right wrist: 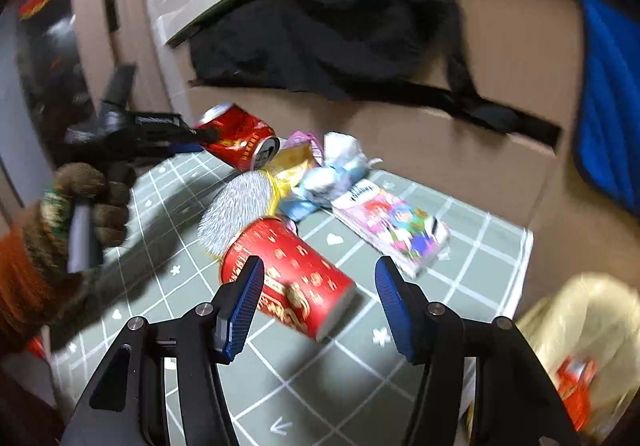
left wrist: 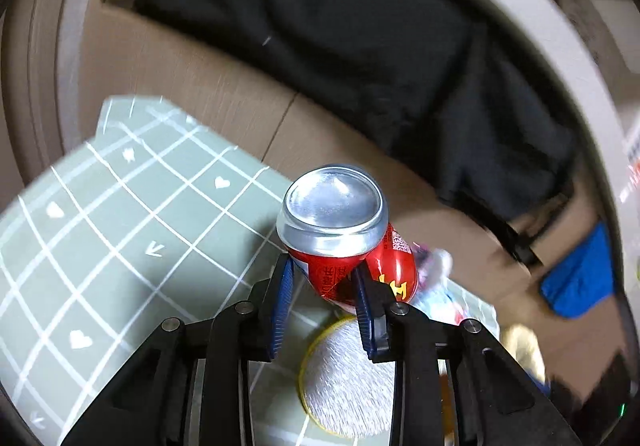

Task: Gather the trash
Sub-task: 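Lift the red can with the left gripper while the right gripper grasps the Kleenex pack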

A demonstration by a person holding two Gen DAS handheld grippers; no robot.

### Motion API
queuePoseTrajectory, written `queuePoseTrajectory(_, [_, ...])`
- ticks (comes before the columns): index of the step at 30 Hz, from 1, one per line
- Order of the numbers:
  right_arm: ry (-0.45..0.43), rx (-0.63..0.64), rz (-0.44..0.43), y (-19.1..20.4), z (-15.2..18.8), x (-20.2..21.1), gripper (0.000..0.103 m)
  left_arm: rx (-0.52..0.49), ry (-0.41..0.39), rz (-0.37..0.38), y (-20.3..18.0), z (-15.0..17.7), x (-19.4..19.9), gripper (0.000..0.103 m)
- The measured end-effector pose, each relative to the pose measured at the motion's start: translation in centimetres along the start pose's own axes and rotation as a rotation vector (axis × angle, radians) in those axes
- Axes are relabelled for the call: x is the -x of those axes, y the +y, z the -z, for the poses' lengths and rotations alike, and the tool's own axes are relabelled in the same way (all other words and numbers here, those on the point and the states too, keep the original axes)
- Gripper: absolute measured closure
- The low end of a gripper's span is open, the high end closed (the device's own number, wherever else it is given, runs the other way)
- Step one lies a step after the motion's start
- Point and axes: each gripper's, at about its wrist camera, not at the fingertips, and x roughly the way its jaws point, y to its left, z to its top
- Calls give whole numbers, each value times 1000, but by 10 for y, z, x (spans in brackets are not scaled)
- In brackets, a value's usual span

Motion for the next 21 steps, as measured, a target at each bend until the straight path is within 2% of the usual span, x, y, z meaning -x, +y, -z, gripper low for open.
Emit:
queuePoseTrajectory(4, [0,-5,6,-8,-17,-12,48,-77,3,30,-7,11,39,73])
queuePoseTrajectory(8, [36,-67,5,-45,-35,-40,48,-88,74,66,4,17,57,73])
queuePoseTrajectory(15, [118,-131,8,-99,-51,-94,48,-191,268,102,-2,48,46,73])
queuePoseTrajectory(18, [168,-158,-13,-100,-43,-108,47,-200,301,120,-5,58,41,72])
queuePoseTrajectory(21, [193,-140,-90,-82,-30,-108,47,-183,297,129,-6,61,34,72])
